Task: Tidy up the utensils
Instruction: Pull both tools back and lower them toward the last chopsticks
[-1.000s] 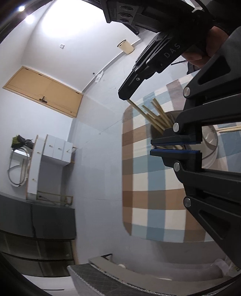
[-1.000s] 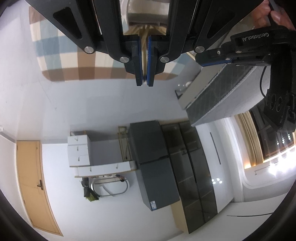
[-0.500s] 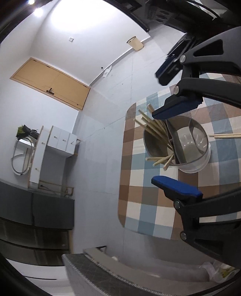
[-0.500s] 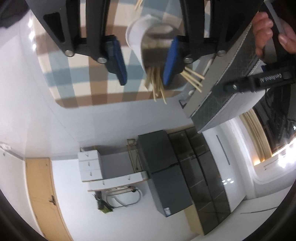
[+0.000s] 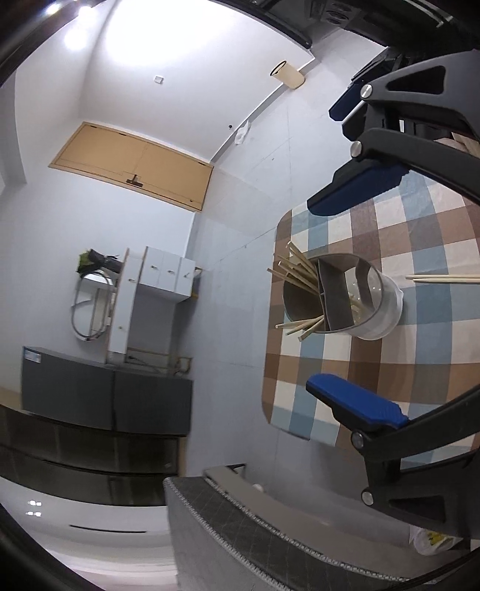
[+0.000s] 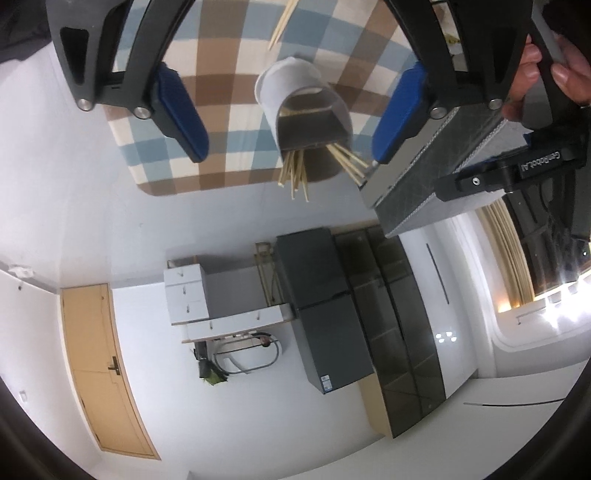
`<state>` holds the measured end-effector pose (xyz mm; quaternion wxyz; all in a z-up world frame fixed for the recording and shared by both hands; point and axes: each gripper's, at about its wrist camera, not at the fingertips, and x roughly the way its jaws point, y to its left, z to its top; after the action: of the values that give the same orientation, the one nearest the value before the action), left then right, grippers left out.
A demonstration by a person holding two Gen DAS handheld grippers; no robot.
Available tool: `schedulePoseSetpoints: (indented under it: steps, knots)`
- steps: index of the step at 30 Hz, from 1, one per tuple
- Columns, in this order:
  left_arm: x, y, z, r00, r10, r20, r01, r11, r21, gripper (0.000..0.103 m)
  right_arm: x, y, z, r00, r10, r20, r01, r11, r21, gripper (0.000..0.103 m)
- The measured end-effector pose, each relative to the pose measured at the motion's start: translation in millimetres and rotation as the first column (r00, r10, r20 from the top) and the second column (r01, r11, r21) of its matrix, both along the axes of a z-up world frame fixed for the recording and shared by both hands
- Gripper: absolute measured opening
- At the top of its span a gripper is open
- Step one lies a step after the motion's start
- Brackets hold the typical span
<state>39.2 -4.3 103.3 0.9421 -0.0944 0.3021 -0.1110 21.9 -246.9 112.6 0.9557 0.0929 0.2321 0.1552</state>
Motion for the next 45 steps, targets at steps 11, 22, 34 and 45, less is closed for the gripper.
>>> schedulePoseSetpoints:
  steps: [11,22,34,45]
  knots:
    - [-66,-4,12,0.997,0.043,0.069,-0.044,0.999,0.003,0.093,-53,-4,8,0.999,-0.015,0.042,0.014,1.0,0.013,0.098]
    - [-71,-5,-26,0.992,0.101,0.077,-0.105,0.993,0.055,0.095,-76,-6,-17,0.999,-0.014,0.034,0.015,1.0,-0.011,0.103]
    - [-38,-4,-89,0.992,0.13,-0.006,-0.128,0.987,0.1,0.095,-66,-2,-60,0.995,-0.004,-0.096,0.001,1.0,-0.03,0.103]
    - [-20,3,-126,0.979,0.175,-0.101,-0.161,0.977,0.139,0.095,-25,1,-99,0.956,-0.074,-0.285,0.064,0.997,-0.042,0.103]
